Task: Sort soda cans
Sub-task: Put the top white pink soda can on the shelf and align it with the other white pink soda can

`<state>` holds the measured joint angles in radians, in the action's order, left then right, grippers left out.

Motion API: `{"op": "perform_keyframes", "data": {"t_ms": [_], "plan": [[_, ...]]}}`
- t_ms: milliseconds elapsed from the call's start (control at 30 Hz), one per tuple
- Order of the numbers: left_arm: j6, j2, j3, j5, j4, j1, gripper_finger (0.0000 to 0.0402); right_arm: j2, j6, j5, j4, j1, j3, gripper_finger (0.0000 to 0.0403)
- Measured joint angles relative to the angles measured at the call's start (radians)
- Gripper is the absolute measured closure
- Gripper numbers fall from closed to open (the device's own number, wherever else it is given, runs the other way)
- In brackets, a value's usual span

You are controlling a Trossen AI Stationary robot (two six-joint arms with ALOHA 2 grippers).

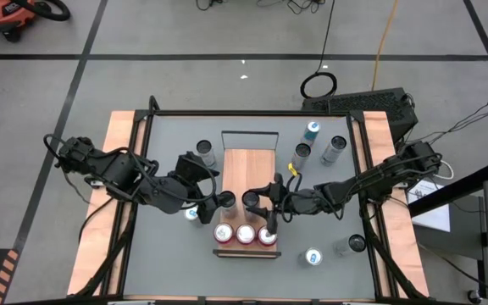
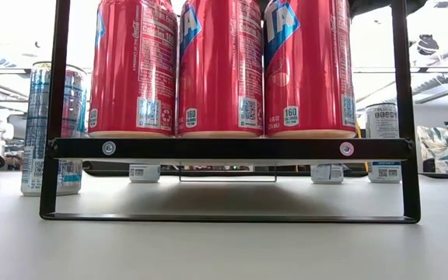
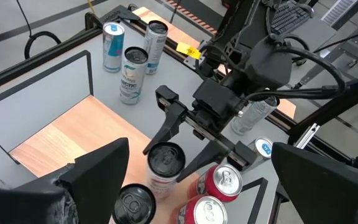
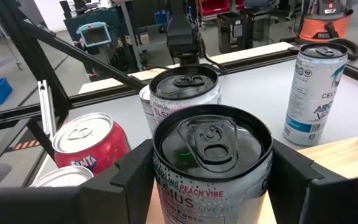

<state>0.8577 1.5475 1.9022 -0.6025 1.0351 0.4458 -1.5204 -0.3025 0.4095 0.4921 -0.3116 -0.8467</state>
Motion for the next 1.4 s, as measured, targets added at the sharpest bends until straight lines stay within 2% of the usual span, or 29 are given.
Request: {"op": "perform_keyframes", "data": {"t_ms": [567,967,1400], "plan": [[-0.002,0.0,0.0,-0.001,0.001,0.0,0.0004,-0.065,-0.009,-0.045,0.102,0.005,-0.001,0.0194],[-0.002,0.0,0.0,-0.002,0.005,0.0,0.0004,-0.066,0.062,-0.018,0.106,0.007,-0.001,0.015],[-0.006,0.0,0.0,-0.003,0.008,0.0,0.0004,-0.066,0.061,-0.052,0.11,0.009,0.0,0.0146]]}}
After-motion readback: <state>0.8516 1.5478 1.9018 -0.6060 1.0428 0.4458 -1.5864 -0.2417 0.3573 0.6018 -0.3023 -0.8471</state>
